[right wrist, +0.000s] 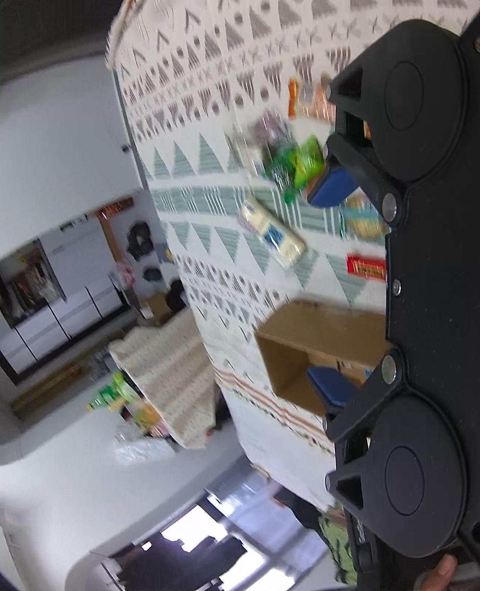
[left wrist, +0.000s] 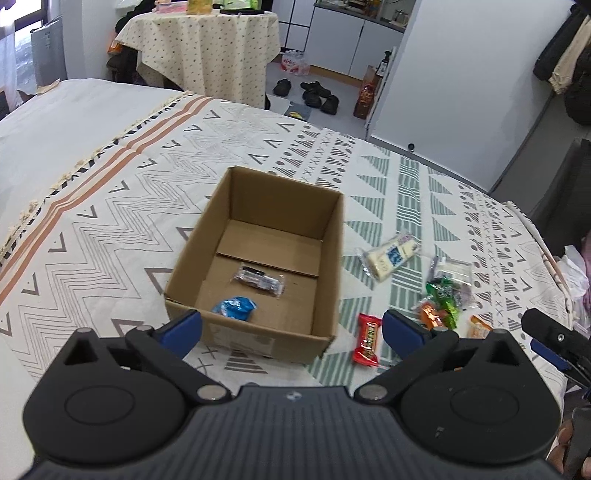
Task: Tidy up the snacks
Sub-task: 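Withdraw both tools from the box back toward the snack pile, then grasp the red chocolate bar with the left tool while the right tool grips the orange bread roll, then lift both snacks and carry them over the cardboard box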
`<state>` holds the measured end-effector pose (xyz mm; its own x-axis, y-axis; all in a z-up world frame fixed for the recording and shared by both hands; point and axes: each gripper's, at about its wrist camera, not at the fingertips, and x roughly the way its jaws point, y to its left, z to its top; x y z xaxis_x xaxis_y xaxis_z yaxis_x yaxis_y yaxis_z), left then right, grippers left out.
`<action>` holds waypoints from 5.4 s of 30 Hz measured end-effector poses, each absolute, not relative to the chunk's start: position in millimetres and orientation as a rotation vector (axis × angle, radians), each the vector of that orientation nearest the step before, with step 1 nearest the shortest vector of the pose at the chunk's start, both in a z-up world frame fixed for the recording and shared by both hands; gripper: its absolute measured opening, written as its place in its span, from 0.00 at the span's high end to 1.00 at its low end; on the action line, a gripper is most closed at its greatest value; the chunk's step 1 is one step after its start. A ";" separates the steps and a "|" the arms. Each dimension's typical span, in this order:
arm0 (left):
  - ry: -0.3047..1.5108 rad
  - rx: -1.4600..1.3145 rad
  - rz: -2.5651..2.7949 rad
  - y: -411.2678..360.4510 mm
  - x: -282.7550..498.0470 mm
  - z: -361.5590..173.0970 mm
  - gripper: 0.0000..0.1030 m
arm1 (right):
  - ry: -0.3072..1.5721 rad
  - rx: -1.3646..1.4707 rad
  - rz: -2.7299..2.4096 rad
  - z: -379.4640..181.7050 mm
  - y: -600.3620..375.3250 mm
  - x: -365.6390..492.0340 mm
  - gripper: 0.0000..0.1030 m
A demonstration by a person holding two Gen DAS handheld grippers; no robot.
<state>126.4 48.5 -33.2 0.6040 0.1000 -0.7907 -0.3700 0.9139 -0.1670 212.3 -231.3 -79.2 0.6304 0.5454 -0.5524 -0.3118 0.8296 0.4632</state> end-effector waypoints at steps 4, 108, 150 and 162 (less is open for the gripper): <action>0.894 -0.317 0.249 34.2 125.6 -32.0 0.00 | 0.725 0.361 0.464 -79.1 -250.7 206.2 0.01; 0.988 -0.245 0.307 -57.5 214.8 -155.8 0.82 | 1.061 0.199 0.301 -204.0 -285.3 302.2 0.64; 0.774 -0.319 0.206 -5.7 121.9 -31.7 0.82 | 0.752 0.262 0.375 -87.6 -255.0 189.3 0.65; 0.762 -0.377 0.213 32.9 124.8 -32.5 0.82 | 0.738 0.263 0.375 -78.3 -224.1 188.3 0.65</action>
